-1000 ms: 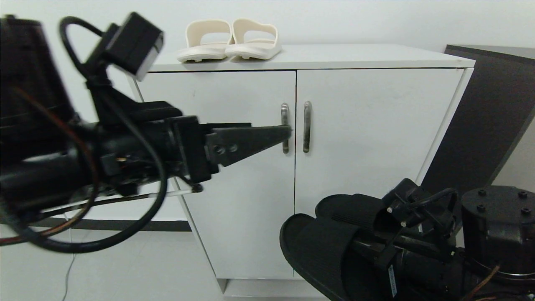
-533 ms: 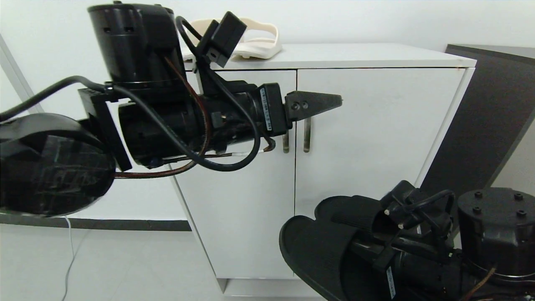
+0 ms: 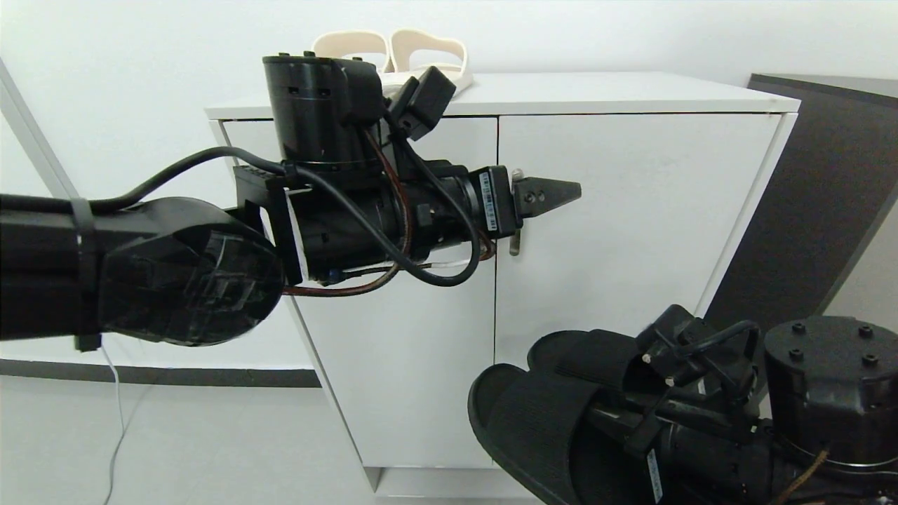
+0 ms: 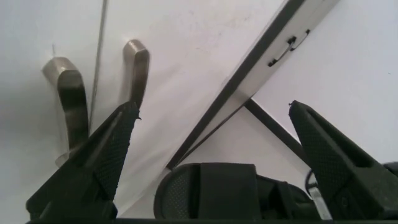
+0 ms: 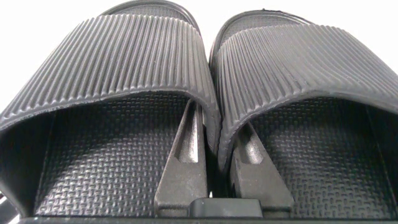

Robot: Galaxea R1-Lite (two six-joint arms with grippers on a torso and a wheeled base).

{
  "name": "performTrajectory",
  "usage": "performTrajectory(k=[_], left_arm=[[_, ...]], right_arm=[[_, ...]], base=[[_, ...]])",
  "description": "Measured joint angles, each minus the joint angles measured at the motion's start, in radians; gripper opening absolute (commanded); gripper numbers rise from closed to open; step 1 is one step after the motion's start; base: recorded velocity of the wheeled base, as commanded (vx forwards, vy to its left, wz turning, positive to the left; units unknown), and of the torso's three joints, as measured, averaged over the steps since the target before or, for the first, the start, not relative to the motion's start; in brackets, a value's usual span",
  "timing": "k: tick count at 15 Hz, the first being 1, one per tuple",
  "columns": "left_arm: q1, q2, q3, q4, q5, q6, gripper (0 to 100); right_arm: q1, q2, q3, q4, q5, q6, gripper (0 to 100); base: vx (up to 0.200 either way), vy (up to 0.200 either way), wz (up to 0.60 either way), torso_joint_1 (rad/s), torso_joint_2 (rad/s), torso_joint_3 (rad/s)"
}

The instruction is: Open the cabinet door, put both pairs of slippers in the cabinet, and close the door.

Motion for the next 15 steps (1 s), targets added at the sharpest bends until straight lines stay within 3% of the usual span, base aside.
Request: performTrajectory(k=[10,11,15], left_arm=[[0.002,0.081,-0.094,0.027,0.039,0.0,100],[0.002,0.086,-0.097,0.026,0.039,-0.001,0],[0.005,0.091,-0.093,0.026,0.043,-0.001,0]], right_arm=[[0.009,-0.001,0.007,-0.001,-0.001,-0.002,0],[0.013,-0.003,0.011,-0.001,0.0,-0.001,0],[0.023,-0.01,0.026,-0.002,0.031,-0.002,0]], base=[[0.0,0.0,0.0,0.0,0.0,0.0],[0.0,0.0,0.0,0.0,0.0,0.0],[0.0,0.0,0.0,0.0,0.0,0.0]])
